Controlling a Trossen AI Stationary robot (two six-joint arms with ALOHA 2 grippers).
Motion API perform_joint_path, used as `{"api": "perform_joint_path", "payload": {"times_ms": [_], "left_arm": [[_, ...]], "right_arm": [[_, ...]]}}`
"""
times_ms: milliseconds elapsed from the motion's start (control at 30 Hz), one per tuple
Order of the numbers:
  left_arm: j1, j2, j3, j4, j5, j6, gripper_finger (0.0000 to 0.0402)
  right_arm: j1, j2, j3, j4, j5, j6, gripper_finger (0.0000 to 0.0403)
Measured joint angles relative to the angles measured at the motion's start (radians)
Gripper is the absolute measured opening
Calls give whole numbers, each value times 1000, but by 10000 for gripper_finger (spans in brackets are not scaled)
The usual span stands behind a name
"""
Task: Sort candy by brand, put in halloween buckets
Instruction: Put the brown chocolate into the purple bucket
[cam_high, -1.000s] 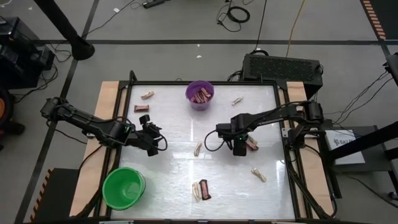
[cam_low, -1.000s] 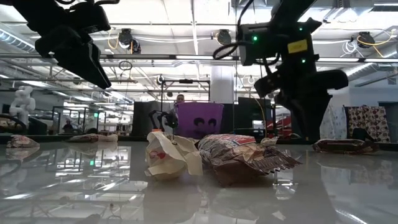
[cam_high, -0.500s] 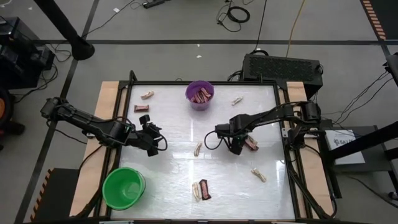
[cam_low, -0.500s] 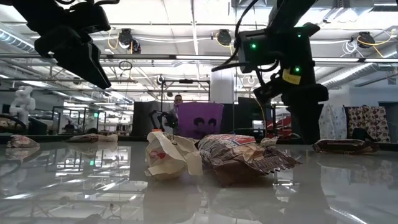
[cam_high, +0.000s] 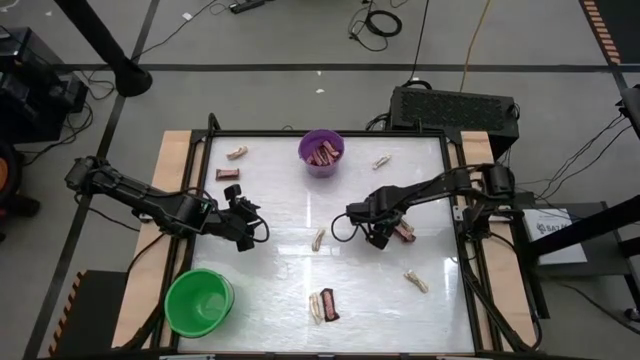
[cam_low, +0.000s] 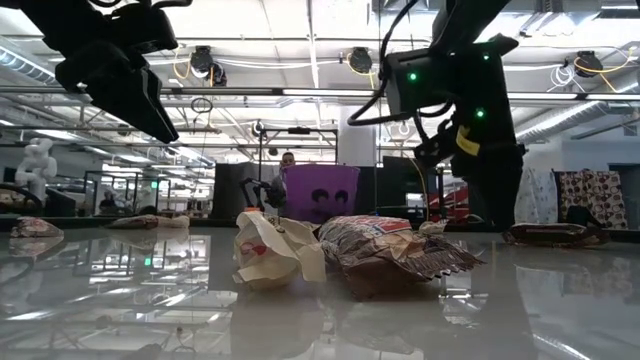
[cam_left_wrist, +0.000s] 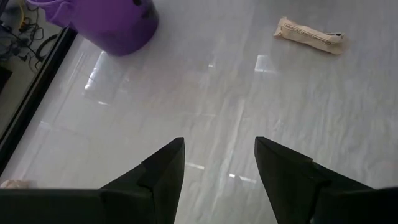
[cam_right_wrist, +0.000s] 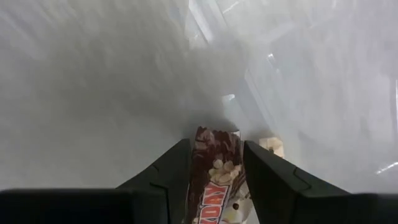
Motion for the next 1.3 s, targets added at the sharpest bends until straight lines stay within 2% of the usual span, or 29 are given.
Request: {"api": "perform_joint_path", "payload": {"times_ms": [367,467,667,933,1167,1300], "left_arm": [[0,0,0,1,3,0,202],[0,1,0,1,3,0,202],[0,0,0,2,3,3,202],[0,0,0,10,4,9,202],[0,0,0,10,11,7,202],[0,0,0,10,34,2,202]], "right_arm": [[7,108,4,-5,-5,-23,131],[7,104,4,-3,-10,-27,102],[7,84,4,6,-39,-58,11],[6,64,113,15,-22,-164,2],[-20,56,235,235,-2,-359,1],[-54,57,306,298,-7,-469,1]]}}
